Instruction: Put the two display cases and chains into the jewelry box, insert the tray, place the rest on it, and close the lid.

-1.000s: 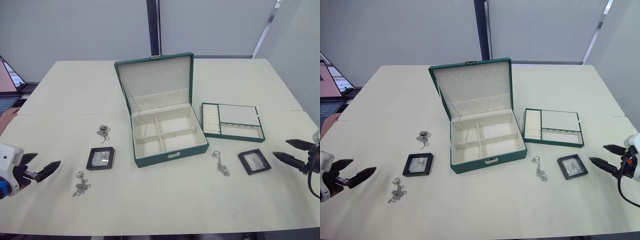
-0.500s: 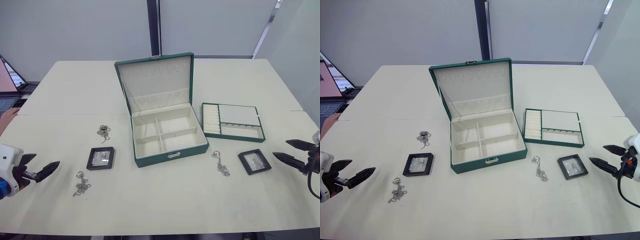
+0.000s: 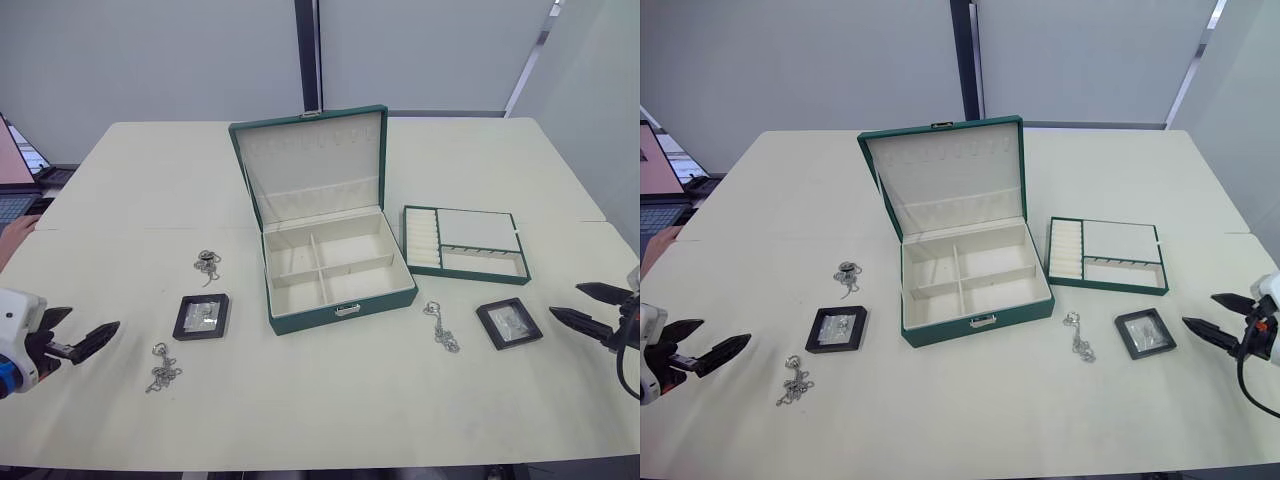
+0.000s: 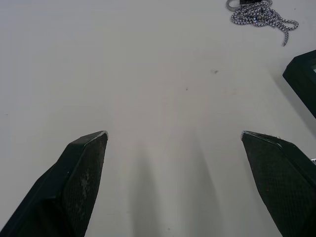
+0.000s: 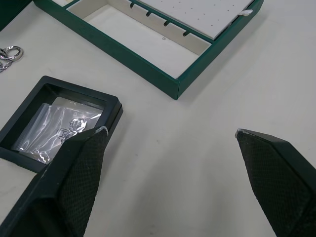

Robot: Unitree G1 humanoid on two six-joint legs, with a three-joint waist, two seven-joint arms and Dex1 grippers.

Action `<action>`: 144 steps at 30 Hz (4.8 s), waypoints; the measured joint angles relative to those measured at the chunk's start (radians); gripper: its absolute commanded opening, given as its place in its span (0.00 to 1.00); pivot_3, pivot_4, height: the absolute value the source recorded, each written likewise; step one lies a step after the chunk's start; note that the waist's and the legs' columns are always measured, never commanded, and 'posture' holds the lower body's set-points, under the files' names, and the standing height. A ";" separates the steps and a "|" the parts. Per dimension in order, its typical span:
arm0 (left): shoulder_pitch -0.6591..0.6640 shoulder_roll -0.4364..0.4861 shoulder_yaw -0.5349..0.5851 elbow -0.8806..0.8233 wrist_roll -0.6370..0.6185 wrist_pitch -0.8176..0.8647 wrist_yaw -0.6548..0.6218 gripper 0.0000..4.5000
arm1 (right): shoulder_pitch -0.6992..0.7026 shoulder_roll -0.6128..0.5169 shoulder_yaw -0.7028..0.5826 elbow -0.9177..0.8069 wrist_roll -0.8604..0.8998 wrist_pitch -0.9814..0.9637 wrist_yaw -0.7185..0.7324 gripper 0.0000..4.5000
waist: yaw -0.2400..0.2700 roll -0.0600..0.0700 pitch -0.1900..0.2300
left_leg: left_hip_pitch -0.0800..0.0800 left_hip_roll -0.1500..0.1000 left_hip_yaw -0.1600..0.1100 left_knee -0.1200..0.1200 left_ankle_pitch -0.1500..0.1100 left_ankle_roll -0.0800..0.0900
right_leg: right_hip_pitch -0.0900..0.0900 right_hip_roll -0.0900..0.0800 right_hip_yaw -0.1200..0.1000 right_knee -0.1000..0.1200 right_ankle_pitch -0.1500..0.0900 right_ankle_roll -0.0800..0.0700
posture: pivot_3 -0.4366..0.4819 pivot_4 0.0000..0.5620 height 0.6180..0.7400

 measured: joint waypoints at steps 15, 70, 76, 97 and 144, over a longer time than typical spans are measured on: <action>-0.105 -0.174 -0.047 -0.281 -0.089 0.116 0.166 1.00 | -0.147 0.167 0.054 -0.304 0.116 0.150 -0.169 0.98 | 0.002 0.000 -0.001 | -0.003 0.001 -0.001 0.010 0.002 -0.003 | 0.002 0.000 -0.001 0.002 0.000 0.000 | 0.48 0.27 1.00; -0.423 -0.480 -0.514 -0.322 0.096 0.318 0.537 0.00 | -0.356 0.510 0.500 -0.412 -0.183 0.296 -0.378 0.01 | 0.003 -0.001 -0.002 | -0.003 -0.001 -0.002 0.013 0.002 -0.004 | 0.000 0.000 -0.002 0.009 0.001 0.001 | 0.48 0.27 1.00; -0.423 -0.475 -0.511 -0.322 0.104 0.319 0.528 0.00 | -0.342 0.510 0.500 -0.439 -0.182 0.320 -0.378 0.01 | 0.004 -0.001 -0.002 | -0.003 -0.001 -0.002 0.013 0.002 -0.004 | 0.000 0.000 -0.002 0.009 0.001 0.001 | 0.48 0.27 1.00; -0.403 -0.473 -0.492 -0.348 0.105 0.344 0.526 0.00 | -0.290 0.496 0.500 -0.515 -0.163 0.379 -0.357 0.01 | 0.006 -0.001 -0.002 | -0.003 -0.001 -0.003 0.013 0.002 -0.004 | 0.000 0.000 -0.002 0.008 0.001 0.001 | 0.48 0.27 1.00; -0.327 -0.274 -0.193 -0.536 -0.154 0.497 0.342 0.00 | -0.278 0.313 0.276 -0.439 0.048 0.364 -0.185 0.01 | 0.011 -0.002 -0.001 | -0.004 -0.001 -0.004 0.011 0.002 -0.003 | 0.001 0.001 -0.002 0.002 0.001 0.001 | 0.48 0.27 1.00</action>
